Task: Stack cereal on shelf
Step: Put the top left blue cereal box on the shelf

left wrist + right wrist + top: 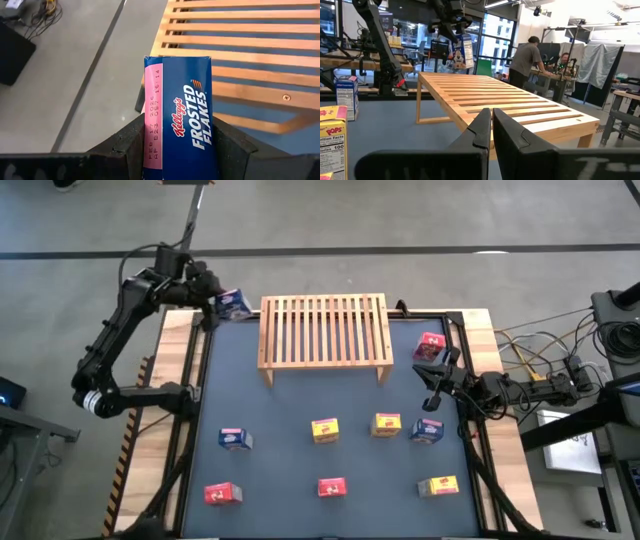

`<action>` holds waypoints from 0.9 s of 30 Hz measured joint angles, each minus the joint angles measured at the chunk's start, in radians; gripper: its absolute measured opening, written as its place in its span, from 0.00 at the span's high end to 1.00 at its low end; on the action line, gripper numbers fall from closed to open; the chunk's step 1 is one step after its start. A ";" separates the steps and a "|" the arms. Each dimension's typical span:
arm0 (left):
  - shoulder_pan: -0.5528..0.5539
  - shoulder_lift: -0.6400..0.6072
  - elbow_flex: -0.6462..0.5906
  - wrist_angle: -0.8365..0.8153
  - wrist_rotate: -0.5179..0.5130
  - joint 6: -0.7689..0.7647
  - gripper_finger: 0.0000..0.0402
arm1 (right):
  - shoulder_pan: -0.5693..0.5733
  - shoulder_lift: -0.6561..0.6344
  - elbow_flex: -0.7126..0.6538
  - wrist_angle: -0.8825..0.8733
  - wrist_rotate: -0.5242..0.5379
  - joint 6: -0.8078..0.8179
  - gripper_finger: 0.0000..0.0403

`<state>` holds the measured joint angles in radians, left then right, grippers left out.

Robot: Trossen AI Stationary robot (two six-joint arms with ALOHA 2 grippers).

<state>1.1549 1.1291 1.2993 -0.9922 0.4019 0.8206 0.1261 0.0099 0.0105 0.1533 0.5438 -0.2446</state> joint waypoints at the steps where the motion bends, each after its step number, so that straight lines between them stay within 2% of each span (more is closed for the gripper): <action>1: 0.000 0.003 -0.006 0.014 0.011 -0.003 0.60 | 0.000 0.000 0.000 0.000 0.000 0.001 0.98; 5: 0.000 0.018 -0.012 0.051 0.052 -0.018 0.60 | 0.000 0.000 0.000 0.000 0.000 0.000 0.98; 21: -0.006 0.020 -0.004 0.062 0.065 -0.055 0.60 | 0.000 0.000 0.000 0.000 0.000 0.000 0.98; 27: -0.009 0.020 -0.004 0.079 0.100 -0.090 0.60 | 0.000 0.000 0.000 0.000 0.000 0.001 0.98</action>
<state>1.1461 1.1496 1.2949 -0.9128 0.5018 0.7310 0.1257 0.0098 0.0105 0.1535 0.5436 -0.2440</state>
